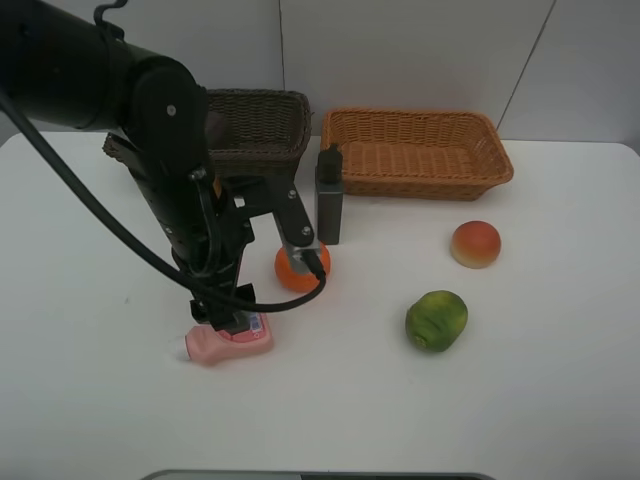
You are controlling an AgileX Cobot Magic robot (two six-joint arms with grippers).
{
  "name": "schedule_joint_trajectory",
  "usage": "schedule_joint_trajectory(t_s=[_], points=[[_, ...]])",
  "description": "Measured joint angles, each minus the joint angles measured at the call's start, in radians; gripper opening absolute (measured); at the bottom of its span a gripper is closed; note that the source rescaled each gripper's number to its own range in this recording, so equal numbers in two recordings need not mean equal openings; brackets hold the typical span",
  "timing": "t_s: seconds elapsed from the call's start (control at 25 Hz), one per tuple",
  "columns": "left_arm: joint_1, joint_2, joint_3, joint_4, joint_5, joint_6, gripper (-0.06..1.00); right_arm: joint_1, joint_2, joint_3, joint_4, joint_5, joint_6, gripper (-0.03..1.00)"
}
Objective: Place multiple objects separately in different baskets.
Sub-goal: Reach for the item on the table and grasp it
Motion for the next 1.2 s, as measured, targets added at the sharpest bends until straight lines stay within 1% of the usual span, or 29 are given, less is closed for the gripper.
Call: schedule_joint_trajectory(t_s=[0.2,0.32,0.56,0.76,0.96,1.2], points=[[-0.021,0.007,0.001,0.0,-0.012,-0.083,1.0,0.0,0.0,0.0,0.0,0.0,0.0,0.86],[-0.028,0.028,0.025,0.0,-0.026,-0.105,1.0,0.0,0.0,0.0,0.0,0.0,0.0,0.86],[-0.029,0.037,0.109,0.008,-0.116,-0.111,1.0,0.0,0.0,0.0,0.0,0.0,0.0,0.86],[-0.029,0.055,0.128,0.012,-0.173,-0.114,1.0,0.0,0.0,0.0,0.0,0.0,0.0,0.86],[-0.029,0.08,0.128,0.012,-0.205,-0.114,1.0,0.0,0.0,0.0,0.0,0.0,0.0,0.86],[-0.029,0.094,0.128,0.012,-0.209,-0.114,1.0,0.0,0.0,0.0,0.0,0.0,0.0,0.86]])
